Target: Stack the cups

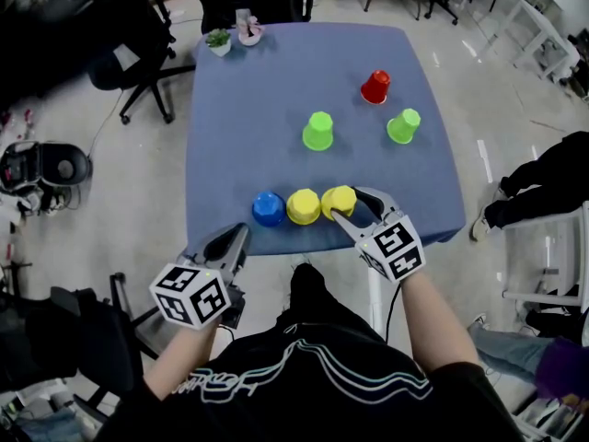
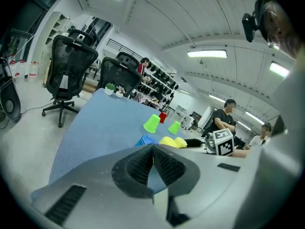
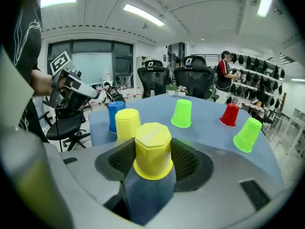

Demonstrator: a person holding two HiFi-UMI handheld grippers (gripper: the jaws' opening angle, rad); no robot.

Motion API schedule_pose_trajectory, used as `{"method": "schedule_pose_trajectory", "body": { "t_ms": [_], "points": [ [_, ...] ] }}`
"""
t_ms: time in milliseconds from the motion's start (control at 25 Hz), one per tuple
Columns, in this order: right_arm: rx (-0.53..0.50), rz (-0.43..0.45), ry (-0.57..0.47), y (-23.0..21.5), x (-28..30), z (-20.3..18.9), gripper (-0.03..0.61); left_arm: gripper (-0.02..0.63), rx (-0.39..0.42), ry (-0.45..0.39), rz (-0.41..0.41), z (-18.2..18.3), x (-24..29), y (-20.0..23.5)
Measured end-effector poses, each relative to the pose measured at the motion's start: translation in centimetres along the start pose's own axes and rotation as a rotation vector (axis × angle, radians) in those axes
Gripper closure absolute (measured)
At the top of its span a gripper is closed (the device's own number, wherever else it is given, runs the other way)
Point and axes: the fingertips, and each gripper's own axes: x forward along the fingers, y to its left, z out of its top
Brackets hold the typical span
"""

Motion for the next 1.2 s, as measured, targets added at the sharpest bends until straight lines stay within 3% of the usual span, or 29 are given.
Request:
{"method": "schedule_pose_trajectory", "body": {
  "t_ms": [280, 720, 1200],
  "points": [
    [0.033, 0.029, -0.031, 0.4, -0.5, 1.0, 0.301, 0.588, -0.004, -0.019, -0.005, 0.7, 0.0, 0.2],
    [0.059, 0.028, -0.168, -2.1, -2.0, 7.1, 0.287, 0.589, -0.003, -0.059, 0.005, 3.4, 0.5, 1.1],
    [0.031, 0.007, -0.157, -7.3, 1.9, 10.4, 0.287, 0.588, -0.006, -0.089, 0.036, 7.5, 2.3, 2.9]
  ]
}}
